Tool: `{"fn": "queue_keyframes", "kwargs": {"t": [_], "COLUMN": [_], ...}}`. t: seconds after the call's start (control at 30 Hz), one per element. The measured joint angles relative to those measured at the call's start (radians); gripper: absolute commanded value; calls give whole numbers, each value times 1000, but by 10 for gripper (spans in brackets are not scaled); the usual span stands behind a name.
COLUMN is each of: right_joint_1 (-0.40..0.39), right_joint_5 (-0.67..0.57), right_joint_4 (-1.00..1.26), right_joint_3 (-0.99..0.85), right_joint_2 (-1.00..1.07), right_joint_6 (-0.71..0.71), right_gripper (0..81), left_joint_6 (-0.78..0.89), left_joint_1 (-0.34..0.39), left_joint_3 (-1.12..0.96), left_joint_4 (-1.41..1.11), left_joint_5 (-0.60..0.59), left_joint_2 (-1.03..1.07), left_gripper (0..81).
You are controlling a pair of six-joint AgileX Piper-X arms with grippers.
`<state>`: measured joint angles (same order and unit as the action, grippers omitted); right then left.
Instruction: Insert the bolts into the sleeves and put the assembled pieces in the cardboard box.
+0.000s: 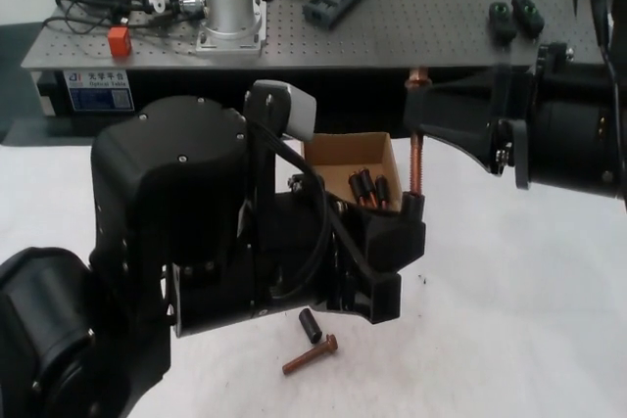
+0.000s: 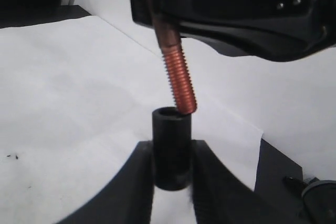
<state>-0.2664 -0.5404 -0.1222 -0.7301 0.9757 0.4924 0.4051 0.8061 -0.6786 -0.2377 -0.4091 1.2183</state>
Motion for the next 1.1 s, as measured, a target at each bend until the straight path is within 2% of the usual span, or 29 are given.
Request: {"fn": "queue_keyframes", "kwargs": {"t": [0.5, 0.6, 0.67, 0.7, 0.83, 0.87, 0.97, 1.1], "right_joint_1": [0, 0, 0, 0, -2, -3, -3, 52], "right_joint_5": [5, -9, -17, -24, -73, -80, -88, -96], "right_joint_4": [-9, -9, -9, -14, -29, -29, -33, -69], "right_joint_3": [0, 0, 0, 0, 0, 0, 0, 0], "right_joint_2": [0, 0, 0, 0, 0, 0, 0, -15], "right_joint_6": [-26, -46, -58, -70, -104, -109, -115, -121], "right_gripper": [35, 35, 7, 43, 358, 414, 435, 435], "left_joint_6": [7, 36, 49, 53, 57, 57, 49, 60], "left_joint_1": [0, 0, 0, 0, 0, 0, 0, -15], "left_joint_3": [2, 2, 2, 2, 2, 2, 2, -1], "left_joint_4": [-45, -50, -53, -55, -75, -74, -77, -79], "left_joint_5": [12, 44, 58, 62, 94, 98, 129, 228], "left_joint_2": [0, 0, 0, 0, 0, 0, 0, 4], "left_gripper": [7, 7, 7, 7, 7, 7, 7, 7]}}
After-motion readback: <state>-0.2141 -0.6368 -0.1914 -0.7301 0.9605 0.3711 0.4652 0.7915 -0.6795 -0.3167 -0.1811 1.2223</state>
